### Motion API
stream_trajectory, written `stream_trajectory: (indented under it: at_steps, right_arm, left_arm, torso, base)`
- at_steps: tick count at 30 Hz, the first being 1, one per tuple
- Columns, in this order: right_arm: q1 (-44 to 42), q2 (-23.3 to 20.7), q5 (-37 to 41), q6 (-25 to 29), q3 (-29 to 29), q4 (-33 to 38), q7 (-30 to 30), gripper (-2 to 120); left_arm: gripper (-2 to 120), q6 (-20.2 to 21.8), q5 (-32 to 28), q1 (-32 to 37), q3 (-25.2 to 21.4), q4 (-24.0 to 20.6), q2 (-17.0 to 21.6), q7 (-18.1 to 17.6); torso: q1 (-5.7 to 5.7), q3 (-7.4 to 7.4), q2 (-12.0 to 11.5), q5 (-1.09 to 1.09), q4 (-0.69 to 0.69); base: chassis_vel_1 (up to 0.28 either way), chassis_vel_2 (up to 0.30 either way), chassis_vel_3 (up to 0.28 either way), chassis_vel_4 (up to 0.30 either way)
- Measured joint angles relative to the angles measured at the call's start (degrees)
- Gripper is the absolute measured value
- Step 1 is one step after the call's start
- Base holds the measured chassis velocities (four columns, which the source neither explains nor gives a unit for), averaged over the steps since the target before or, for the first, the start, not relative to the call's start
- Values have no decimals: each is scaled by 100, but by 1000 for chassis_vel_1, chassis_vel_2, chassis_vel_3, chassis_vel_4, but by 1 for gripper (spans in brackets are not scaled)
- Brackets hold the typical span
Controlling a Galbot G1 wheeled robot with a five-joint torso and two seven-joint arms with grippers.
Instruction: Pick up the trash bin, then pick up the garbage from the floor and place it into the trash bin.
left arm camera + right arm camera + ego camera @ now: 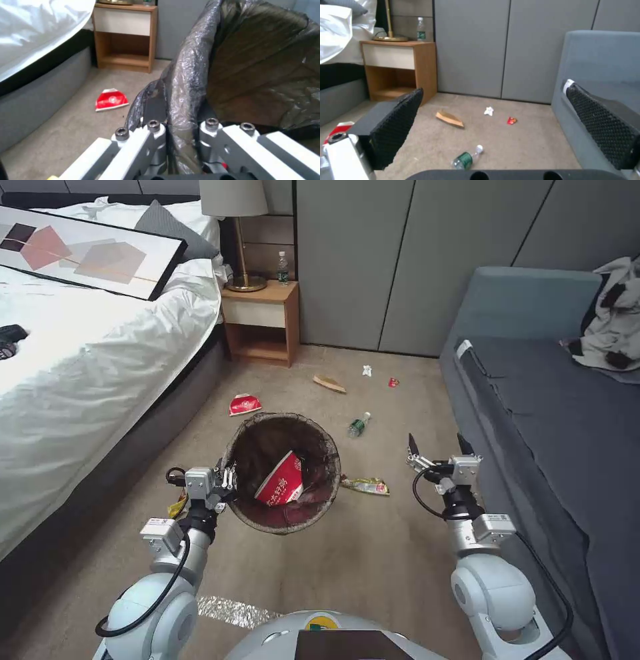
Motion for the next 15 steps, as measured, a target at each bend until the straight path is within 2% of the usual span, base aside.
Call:
stream_trajectory:
  at_steps: [15]
  right_arm:
    - [-4, -14, -23, 14, 12, -14, -19, 100]
  left_arm:
    - [7, -4, -9, -23, 6, 21, 5, -17]
  torso:
    - [0, 0, 0, -1, 0]
  base:
    - [-148, 132, 137, -138]
